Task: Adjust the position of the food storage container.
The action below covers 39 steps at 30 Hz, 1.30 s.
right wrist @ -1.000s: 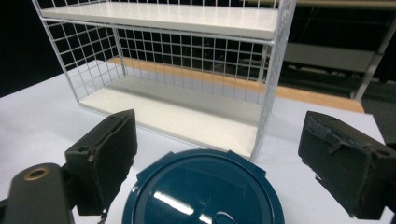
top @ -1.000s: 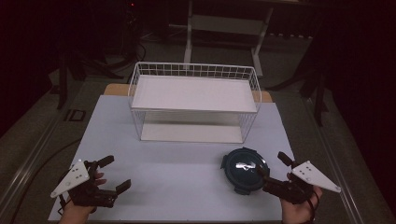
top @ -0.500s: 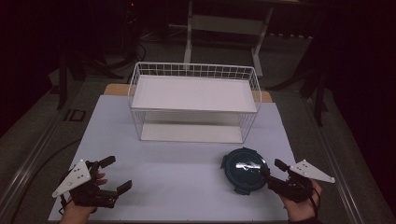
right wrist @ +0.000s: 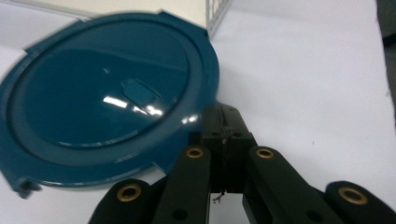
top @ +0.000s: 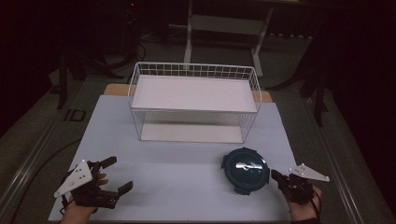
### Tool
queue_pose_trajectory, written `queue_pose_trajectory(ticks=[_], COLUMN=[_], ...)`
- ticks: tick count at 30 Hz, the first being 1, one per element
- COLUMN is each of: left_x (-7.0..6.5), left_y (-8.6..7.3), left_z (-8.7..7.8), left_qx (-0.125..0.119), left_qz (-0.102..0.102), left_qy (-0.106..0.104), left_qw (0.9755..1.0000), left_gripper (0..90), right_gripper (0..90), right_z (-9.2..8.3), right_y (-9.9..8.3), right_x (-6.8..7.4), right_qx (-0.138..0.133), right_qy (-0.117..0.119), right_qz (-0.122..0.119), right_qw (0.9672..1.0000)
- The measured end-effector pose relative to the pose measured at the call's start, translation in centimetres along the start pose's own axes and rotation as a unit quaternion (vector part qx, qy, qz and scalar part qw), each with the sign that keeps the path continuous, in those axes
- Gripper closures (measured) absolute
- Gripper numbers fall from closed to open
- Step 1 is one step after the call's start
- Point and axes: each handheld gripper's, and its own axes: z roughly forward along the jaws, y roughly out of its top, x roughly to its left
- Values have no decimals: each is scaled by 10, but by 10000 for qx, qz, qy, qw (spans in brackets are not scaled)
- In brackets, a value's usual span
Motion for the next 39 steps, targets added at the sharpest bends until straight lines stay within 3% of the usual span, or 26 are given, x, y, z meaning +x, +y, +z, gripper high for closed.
queue_pose_trajectory(ticks=[10,15,39], left_x=[0,-1,-2], left_y=[-1,-1,-1], left_z=[1,3,5], left_qx=[27,71,107], left_qz=[-1,17,43], left_qy=[-27,-49,-82], left_qw=[10000,10000,9999], left_gripper=[0,0,0], right_gripper=[900,900,900], right_z=[6,9,47], right_y=[-2,1,32], right_x=[-3,-1,46], right_qx=[105,128,168], right_qy=[132,187,772], right_qz=[188,170,-277], right_qw=[9997,9996,9965])
